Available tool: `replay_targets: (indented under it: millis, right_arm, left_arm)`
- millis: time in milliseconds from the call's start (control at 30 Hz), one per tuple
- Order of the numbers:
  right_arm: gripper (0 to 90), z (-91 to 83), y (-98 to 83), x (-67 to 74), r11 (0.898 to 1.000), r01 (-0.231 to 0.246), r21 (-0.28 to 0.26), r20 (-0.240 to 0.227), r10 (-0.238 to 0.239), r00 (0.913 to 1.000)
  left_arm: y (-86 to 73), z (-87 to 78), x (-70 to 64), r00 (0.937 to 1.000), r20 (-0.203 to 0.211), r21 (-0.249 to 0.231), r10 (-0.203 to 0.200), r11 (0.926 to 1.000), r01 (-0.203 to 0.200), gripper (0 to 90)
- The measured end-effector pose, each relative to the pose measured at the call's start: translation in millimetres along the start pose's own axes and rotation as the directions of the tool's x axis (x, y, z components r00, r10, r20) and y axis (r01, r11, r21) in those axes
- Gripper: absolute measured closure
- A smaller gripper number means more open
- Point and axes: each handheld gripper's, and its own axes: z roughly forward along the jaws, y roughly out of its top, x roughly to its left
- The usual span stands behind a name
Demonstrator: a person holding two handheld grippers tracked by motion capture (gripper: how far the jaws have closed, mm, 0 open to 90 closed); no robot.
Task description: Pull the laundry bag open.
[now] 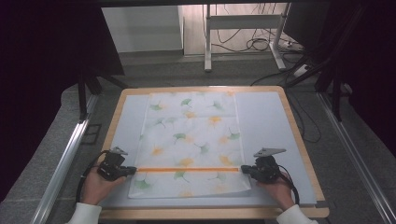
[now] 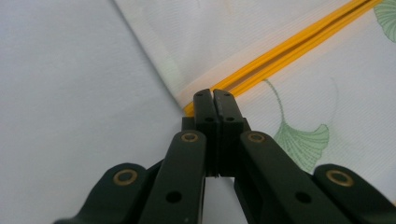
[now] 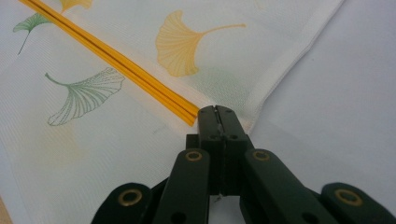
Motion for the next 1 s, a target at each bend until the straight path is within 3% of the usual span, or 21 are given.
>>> replay_targets:
  millis: [67, 167, 567, 733, 900, 1000]
  right_arm:
    - [89.5, 0.0, 0.0, -0.1, 1.000, 0.001, 0.000, 0.000, -0.001, 1.0000]
    - [89.5, 0.1, 0.1, -0.1, 1.000, -0.001, 0.000, -0.002, 0.001, 1.0000]
    - [89.4, 0.1, 0.1, -0.4, 1.000, 0.000, 0.000, -0.002, 0.000, 1.0000]
    - [89.3, -0.1, 1.1, 1.6, 1.000, 0.005, 0.004, 0.010, -0.005, 0.9999]
    - [89.2, -3.9, 1.6, 4.6, 0.999, 0.024, -0.023, 0.017, -0.023, 0.9996]
    - [88.2, -11.2, 2.7, 6.7, 0.997, 0.034, -0.074, 0.006, -0.033, 0.9994]
  left_arm:
    - [-1.2, -0.9, 1.2, 0.9998, -0.019, 0.001, -0.004, 1.0000, 0.004, 90.0]
    - [-3.9, -0.9, 4.4, 0.9998, -0.002, -0.011, -0.019, 0.9998, 0.019, 90.0]
    - [-3.6, 0.1, 4.4, 0.9999, -0.005, -0.016, -0.014, 0.9998, 0.014, 90.0]
    - [-4.7, -1.2, 3.6, 0.9999, -0.008, -0.058, -0.009, 0.9983, 0.008, 90.0]
    - [-9.0, -11.2, 3.4, 0.9993, -0.035, -0.169, -0.016, 0.9856, 0.010, 80.2]
    - [-13.1, -17.2, 3.2, 0.9992, -0.039, -0.249, -0.009, 0.9684, -0.001, 72.5]
